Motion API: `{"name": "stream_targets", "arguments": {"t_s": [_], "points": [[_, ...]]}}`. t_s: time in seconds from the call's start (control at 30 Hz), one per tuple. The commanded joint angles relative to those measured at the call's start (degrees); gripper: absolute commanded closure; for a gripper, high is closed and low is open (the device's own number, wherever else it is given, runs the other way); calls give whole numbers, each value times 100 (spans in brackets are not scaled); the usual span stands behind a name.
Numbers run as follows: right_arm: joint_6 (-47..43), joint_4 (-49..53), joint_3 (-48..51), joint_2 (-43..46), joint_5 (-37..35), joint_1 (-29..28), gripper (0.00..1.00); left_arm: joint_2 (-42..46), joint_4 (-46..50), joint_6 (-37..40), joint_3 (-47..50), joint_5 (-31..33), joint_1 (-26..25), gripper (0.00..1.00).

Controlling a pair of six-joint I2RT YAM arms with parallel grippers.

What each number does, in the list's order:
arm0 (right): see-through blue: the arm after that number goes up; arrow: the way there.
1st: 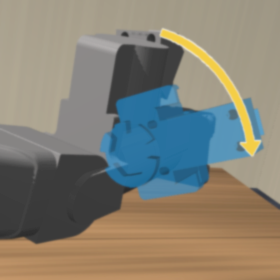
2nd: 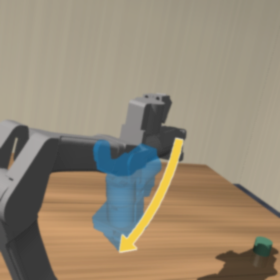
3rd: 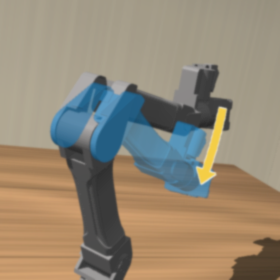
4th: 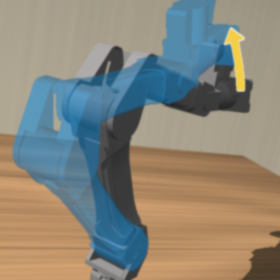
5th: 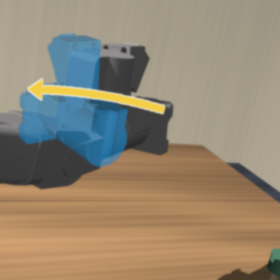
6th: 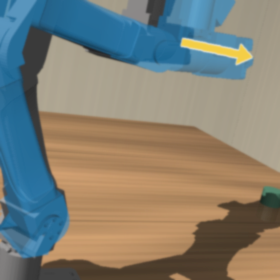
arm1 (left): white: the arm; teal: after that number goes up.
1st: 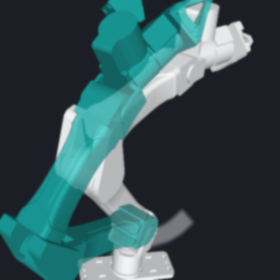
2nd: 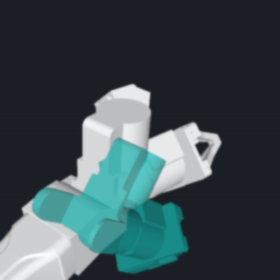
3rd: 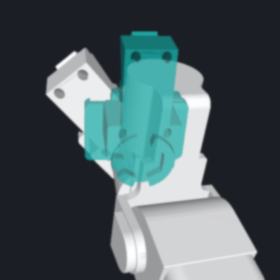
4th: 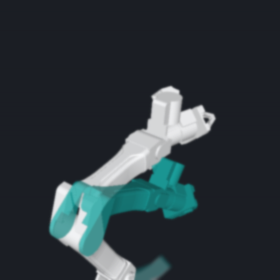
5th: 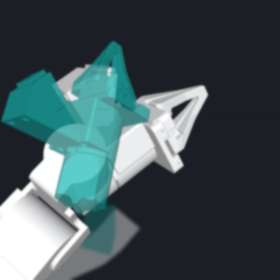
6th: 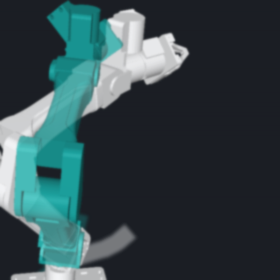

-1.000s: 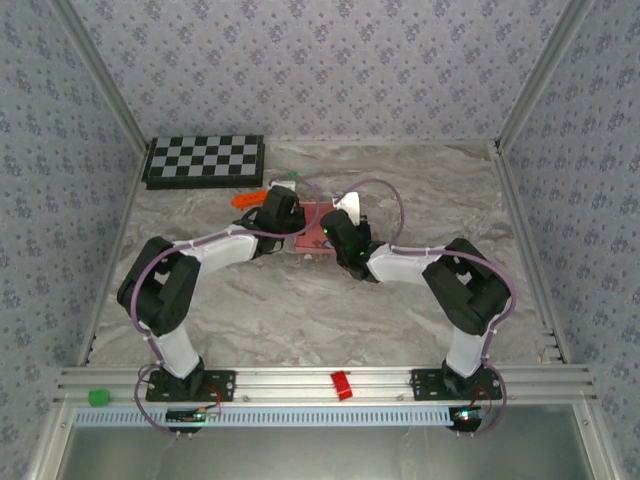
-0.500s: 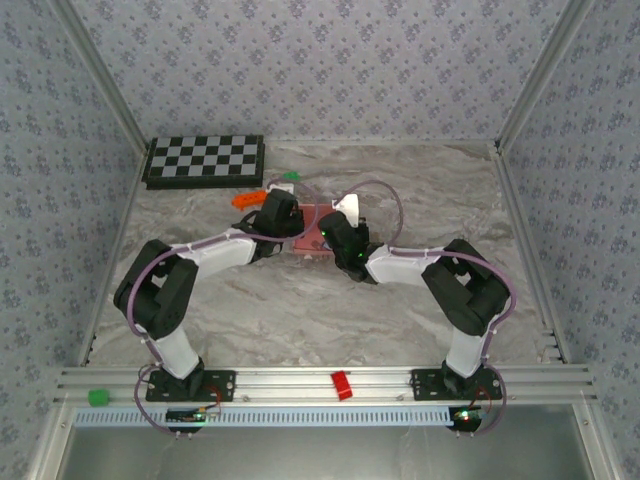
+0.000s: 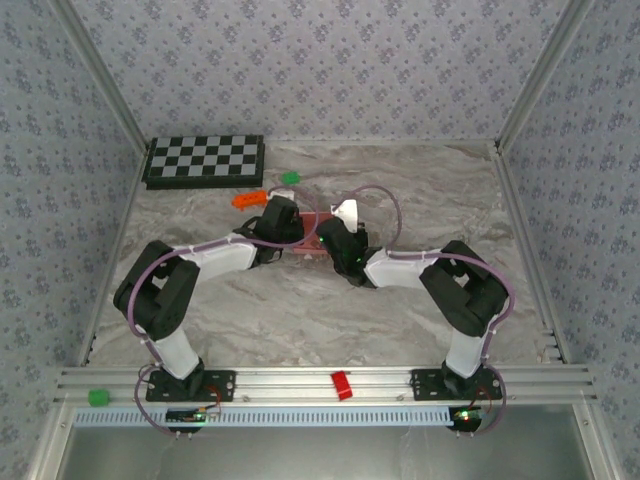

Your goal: Fold the paper box

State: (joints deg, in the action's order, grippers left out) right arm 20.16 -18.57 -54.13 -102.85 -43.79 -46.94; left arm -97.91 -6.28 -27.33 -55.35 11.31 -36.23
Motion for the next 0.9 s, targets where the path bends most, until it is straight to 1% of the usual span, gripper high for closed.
{"name": "stream_targets", "arguments": {"t_s": [0.0, 0.87], "points": [[128, 20, 95, -77, -111, -93, 86, 166, -34, -71, 67, -23, -85, 89], [368, 167, 377, -84, -340, -287, 85, 252, -101, -185, 477, 197, -178, 89]]}}
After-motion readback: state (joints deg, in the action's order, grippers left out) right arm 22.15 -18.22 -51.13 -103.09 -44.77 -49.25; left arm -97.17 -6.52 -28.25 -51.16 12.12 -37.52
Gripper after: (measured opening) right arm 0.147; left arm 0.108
